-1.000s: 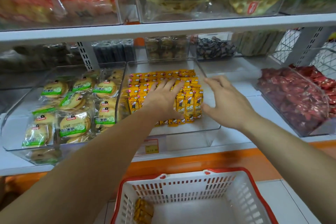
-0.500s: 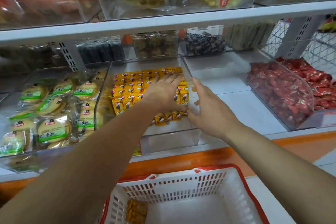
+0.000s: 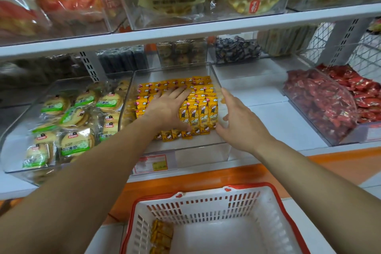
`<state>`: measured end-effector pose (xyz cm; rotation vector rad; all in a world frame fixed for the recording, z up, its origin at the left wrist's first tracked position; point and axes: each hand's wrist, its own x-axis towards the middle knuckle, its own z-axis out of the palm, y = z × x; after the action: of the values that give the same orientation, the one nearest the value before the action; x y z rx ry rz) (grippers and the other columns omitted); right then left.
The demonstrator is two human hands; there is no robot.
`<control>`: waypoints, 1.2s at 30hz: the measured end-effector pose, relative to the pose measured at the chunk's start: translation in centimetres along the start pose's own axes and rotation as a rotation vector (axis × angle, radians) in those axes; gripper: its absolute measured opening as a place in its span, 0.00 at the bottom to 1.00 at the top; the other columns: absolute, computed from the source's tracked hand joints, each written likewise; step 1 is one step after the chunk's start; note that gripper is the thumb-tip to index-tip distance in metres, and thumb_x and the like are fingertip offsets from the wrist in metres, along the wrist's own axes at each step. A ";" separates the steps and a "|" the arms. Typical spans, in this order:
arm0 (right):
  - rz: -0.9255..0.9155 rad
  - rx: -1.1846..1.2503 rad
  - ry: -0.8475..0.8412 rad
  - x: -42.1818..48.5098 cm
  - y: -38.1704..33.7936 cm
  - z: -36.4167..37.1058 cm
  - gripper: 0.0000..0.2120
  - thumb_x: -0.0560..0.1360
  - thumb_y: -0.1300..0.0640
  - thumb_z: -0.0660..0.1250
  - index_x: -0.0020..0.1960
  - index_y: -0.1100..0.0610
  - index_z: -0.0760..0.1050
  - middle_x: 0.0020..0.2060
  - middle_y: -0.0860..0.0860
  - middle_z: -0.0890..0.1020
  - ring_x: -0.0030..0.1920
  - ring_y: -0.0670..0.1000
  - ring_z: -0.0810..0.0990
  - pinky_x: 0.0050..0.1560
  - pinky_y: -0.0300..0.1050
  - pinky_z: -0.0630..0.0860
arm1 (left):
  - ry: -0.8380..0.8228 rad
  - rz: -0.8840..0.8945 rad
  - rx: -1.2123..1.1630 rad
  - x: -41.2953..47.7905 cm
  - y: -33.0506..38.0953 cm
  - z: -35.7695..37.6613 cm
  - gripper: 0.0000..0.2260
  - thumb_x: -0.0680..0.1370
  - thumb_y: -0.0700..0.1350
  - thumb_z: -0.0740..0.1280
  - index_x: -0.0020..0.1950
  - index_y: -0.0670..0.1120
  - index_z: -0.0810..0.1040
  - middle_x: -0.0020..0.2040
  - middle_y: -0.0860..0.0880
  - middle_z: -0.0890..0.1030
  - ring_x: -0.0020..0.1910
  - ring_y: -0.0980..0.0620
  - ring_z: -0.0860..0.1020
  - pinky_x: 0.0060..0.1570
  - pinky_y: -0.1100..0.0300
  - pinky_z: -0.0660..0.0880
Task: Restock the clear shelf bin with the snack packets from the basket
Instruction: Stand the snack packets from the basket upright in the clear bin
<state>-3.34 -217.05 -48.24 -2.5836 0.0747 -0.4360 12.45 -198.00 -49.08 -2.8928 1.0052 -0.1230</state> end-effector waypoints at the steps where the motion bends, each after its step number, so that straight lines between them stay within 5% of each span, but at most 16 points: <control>1: 0.001 0.001 0.000 0.0 0.0 0.0 0.45 0.74 0.51 0.71 0.80 0.46 0.45 0.72 0.50 0.69 0.58 0.53 0.80 0.53 0.50 0.78 | 0.010 -0.004 -0.005 0.1 0.1 0.1 0.57 0.64 0.75 0.72 0.83 0.59 0.43 0.84 0.55 0.49 0.83 0.49 0.49 0.79 0.42 0.47; 11: 0.036 -0.074 -0.009 0.0 -0.5 -0.5 0.43 0.72 0.46 0.71 0.78 0.44 0.47 0.68 0.50 0.73 0.61 0.54 0.78 0.52 0.52 0.77 | -0.051 -0.033 -0.016 -0.2 1.4 -2.0 0.56 0.65 0.72 0.74 0.83 0.56 0.48 0.84 0.52 0.53 0.82 0.46 0.52 0.79 0.41 0.51; 17: 0.102 -0.299 -0.123 -1.4 -2.5 -3.6 0.42 0.71 0.39 0.69 0.78 0.47 0.53 0.64 0.54 0.73 0.63 0.60 0.74 0.53 0.54 0.74 | 0.056 0.097 -0.227 -7.1 5.0 -8.0 0.29 0.76 0.62 0.70 0.74 0.54 0.70 0.73 0.51 0.73 0.68 0.49 0.74 0.62 0.52 0.74; 21: 0.084 -0.283 -0.100 -4.9 -3.5 -5.2 0.32 0.72 0.41 0.68 0.72 0.48 0.65 0.64 0.51 0.72 0.64 0.57 0.74 0.54 0.53 0.74 | -0.099 0.271 -0.302 -14.3 7.2 -8.2 0.15 0.78 0.59 0.69 0.63 0.56 0.77 0.58 0.57 0.80 0.50 0.58 0.75 0.45 0.61 0.73; 28: 0.079 -0.256 -0.432 -13.4 0.6 -0.1 0.27 0.73 0.43 0.67 0.70 0.49 0.69 0.64 0.51 0.75 0.63 0.56 0.76 0.59 0.52 0.76 | -0.411 0.375 -0.125 -20.0 11.3 1.9 0.18 0.80 0.59 0.66 0.67 0.54 0.75 0.64 0.52 0.78 0.63 0.49 0.76 0.58 0.54 0.76; 36: 0.254 -0.193 -0.885 -21.1 9.6 11.8 0.23 0.77 0.47 0.68 0.68 0.55 0.72 0.63 0.55 0.77 0.61 0.55 0.76 0.56 0.45 0.71 | -0.674 0.222 -0.248 -22.8 14.4 17.3 0.20 0.82 0.58 0.64 0.71 0.51 0.73 0.70 0.47 0.74 0.67 0.46 0.74 0.63 0.50 0.72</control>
<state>-19.27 -216.88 -68.81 -2.6628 0.1316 0.8424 -12.47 -194.31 -68.89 -2.6442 1.2289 0.9746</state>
